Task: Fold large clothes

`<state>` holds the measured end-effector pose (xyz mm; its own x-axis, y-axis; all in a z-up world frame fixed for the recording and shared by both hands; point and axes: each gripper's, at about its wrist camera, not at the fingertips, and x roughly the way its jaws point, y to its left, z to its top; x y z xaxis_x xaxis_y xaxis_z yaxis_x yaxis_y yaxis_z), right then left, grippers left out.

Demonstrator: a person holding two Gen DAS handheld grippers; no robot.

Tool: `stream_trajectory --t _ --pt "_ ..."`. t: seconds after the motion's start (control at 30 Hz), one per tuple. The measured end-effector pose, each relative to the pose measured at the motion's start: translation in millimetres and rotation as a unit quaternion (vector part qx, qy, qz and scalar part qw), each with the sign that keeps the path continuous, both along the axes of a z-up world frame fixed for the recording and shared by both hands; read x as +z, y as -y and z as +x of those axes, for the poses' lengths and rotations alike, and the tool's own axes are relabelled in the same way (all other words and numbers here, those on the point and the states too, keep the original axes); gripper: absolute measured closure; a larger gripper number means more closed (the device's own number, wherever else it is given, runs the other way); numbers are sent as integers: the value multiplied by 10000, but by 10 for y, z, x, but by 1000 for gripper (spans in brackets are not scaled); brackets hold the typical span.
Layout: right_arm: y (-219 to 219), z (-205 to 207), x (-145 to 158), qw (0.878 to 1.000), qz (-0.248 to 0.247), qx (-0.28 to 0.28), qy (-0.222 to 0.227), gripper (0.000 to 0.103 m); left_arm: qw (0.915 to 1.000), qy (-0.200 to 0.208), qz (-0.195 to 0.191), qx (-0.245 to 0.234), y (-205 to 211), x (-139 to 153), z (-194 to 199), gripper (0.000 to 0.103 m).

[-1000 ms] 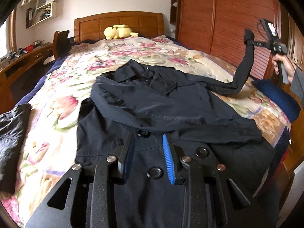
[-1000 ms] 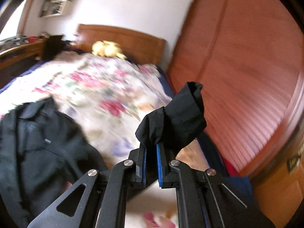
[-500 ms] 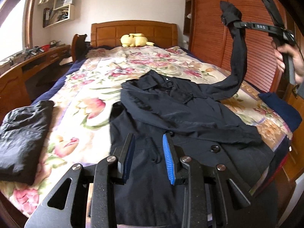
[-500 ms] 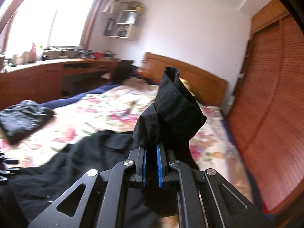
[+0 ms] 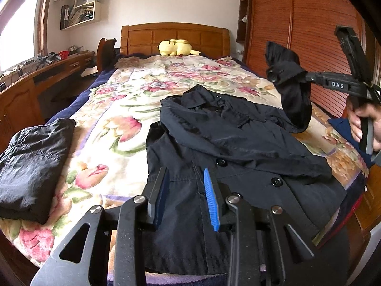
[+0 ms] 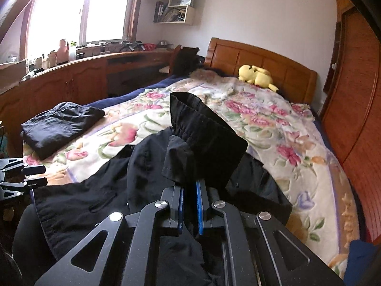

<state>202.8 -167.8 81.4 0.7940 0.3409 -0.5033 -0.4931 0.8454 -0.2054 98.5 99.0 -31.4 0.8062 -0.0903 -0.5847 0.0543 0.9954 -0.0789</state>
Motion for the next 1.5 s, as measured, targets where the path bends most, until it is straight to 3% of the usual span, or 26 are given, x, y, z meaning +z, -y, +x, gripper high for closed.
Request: stream_trajectory --t 0.07,0.17,0.4,0.47,0.53,0.63,0.97,1.1,1.27,1.37,1.5 --pt "-94 -45 101 9999 24 100 -39 94 10000 -6 -2 -20 22 -12 18 72" --pt "-235 -140 -22 9991 178 297 -227 94 10000 -25 -2 -38 46 -34 48 72" --pt "-460 -359 -646 9863 466 810 -1356 89 9999 -126 -1 -40 44 -106 65 72" --pt "-511 -416 -793 9869 291 762 -1395 81 9999 -160 8 -48 42 -121 72 72" --pt "-535 -434 -882 9861 227 754 -1463 62 9998 -182 3 -71 53 -131 82 72" --pt "-576 -412 -1002 9857 -6 669 -1545 52 9995 -214 -49 -208 102 -158 119 72" --pt "-400 -755 -1115 9882 -14 543 -1435 43 9964 -509 -118 -660 384 -265 298 72" --pt "-186 -858 -1089 9908 121 208 -1333 42 9941 -642 -142 -857 513 -316 339 72" --pt "32 -895 -987 9946 310 -204 -966 42 9884 -989 -124 -1144 738 -496 423 72" --pt "94 -954 -964 9948 474 -227 -877 42 9856 -1233 -2 -1160 824 -621 464 72" --pt "102 -1008 -1063 9944 537 -258 -872 42 9808 -1388 -153 -1365 864 -681 380 72"
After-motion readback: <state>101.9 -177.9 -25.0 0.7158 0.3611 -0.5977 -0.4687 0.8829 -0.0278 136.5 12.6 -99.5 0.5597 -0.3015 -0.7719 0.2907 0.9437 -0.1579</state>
